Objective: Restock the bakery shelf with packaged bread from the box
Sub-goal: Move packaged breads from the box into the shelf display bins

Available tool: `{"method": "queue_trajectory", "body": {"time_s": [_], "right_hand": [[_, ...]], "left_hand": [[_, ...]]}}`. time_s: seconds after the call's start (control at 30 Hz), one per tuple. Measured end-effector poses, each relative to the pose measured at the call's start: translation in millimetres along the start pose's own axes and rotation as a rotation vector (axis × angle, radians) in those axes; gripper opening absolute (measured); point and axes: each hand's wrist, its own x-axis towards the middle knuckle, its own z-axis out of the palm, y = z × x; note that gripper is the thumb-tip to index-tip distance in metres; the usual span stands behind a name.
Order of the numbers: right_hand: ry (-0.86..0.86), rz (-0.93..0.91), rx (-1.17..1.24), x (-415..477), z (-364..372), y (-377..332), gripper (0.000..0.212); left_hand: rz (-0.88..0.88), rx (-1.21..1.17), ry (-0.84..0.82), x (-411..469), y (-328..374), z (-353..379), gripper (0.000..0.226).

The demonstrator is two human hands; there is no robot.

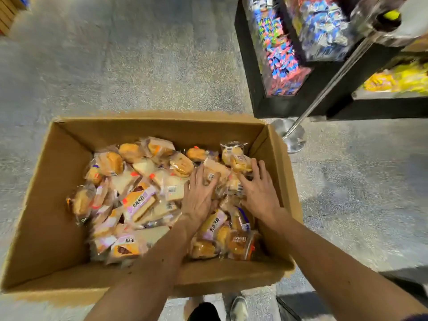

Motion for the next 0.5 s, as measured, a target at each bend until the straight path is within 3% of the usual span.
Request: {"method": "queue_trajectory", "body": {"time_s": [0.23, 0.4, 0.5], "right_hand": [[-0.136, 0.062, -0.015, 55.3, 36.1, 0.1, 0.103], [-0.181, 0.071, -0.086, 71.3, 53.3, -0.7, 0.111], [-0.157, 0.09, -0.104, 75.2, 63.3, -1.7, 0.113]], "left_hand": [[0.182, 0.063, -0.102, 62.3, -14.4, 32.0, 0.111], [0.248, 0.131, -0.167, 78.2, -15.0, 43.3, 0.087], [0.244, 0.128, -0.159, 82.8, -13.8, 45.5, 0.089]]}}
